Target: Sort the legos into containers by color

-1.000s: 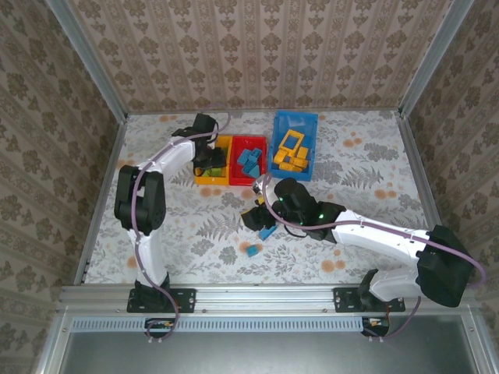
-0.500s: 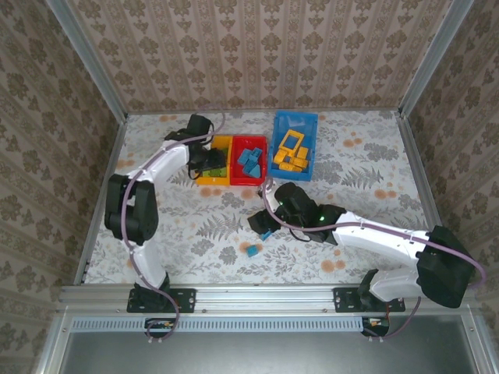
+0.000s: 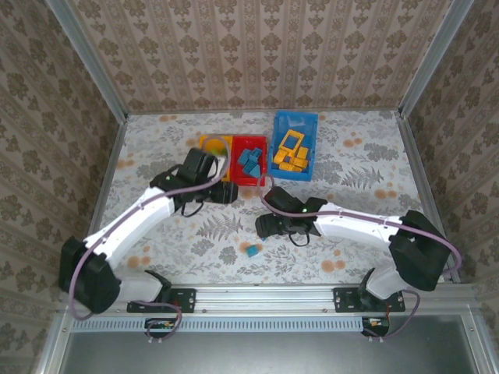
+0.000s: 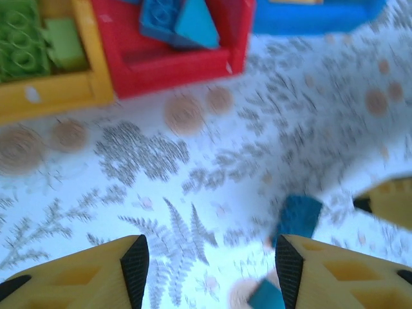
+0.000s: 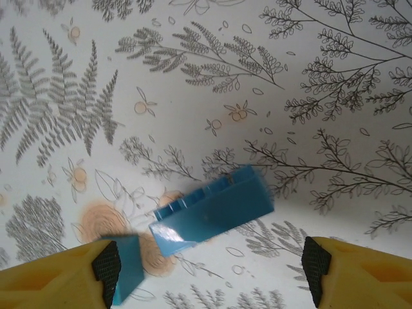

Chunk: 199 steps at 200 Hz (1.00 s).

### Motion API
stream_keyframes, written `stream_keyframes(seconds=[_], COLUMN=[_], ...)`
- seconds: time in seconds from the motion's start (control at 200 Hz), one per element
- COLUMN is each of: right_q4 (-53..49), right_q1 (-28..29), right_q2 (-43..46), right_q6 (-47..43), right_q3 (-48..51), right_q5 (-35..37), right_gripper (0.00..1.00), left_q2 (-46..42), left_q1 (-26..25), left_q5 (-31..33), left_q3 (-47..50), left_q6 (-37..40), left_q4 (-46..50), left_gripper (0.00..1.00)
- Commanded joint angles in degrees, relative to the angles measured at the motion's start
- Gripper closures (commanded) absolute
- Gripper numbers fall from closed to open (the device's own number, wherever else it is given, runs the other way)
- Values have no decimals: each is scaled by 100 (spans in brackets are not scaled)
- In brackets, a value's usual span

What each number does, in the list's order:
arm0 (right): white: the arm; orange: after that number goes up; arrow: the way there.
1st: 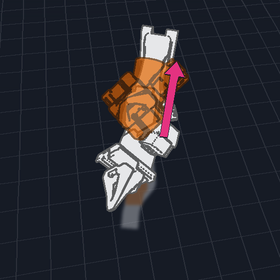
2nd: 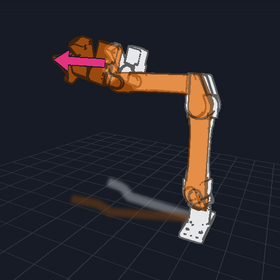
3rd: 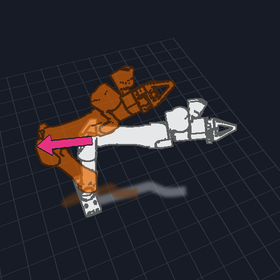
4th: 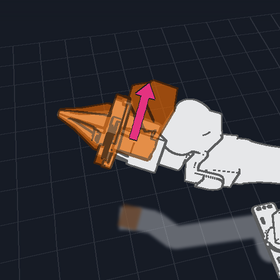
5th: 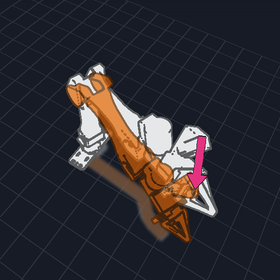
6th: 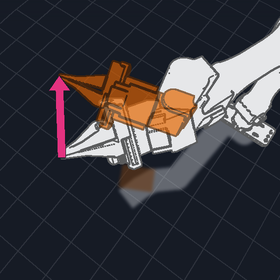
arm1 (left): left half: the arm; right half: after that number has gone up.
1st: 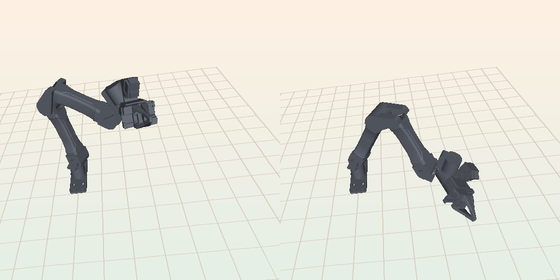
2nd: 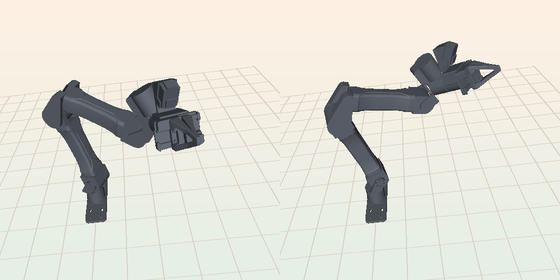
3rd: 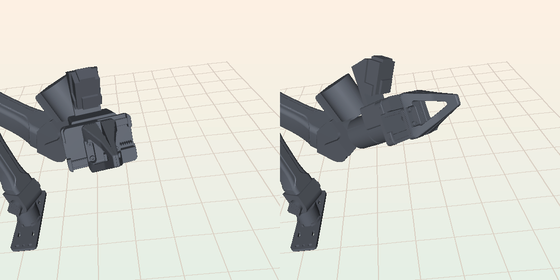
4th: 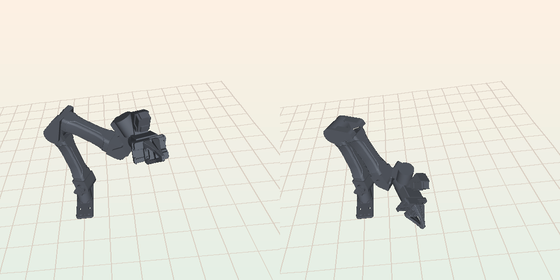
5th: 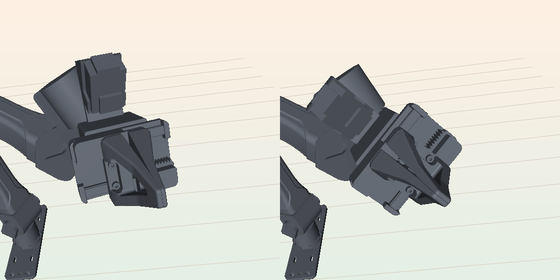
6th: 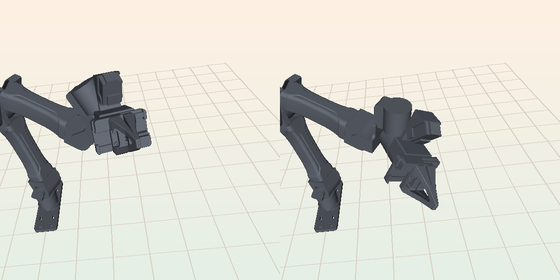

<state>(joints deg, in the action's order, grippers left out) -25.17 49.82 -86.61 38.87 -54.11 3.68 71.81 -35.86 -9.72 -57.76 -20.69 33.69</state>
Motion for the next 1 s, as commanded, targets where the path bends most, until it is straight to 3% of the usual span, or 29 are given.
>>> stream_keyframes(seconds=[0.0,0.22,0.375,0.585,0.82,0.99], right_q4=[-844,-729,-299,-28,-133,-104], right_q1=[-126,-298,-159,-133,-113,-181], right_q2=[-319,-844,-1100,-1347,-1062,-901], right_q6=[1260,2914,3629,4143,3595,2258], right_q3=[-433,-483,-497,-386,-617,-1240], right_q5=[-273,-859,-689,-534,-16,443], right_gripper=[23,29,31,48,82,88], left_q2=[-694,-1461,-1811,-2079,-2362,-2182], left_q1=[-211,-265,-281,-350,-422,-425], left_q5=[-176,-199,-202,-241,-316,-68], left_q3=[440,790,923,1090,1163,643], left_q6=[550,654,529,262,18,-158], left_q4=[-171,278,303,160,84,163], left_gripper=[40,39,39,39,41,41])
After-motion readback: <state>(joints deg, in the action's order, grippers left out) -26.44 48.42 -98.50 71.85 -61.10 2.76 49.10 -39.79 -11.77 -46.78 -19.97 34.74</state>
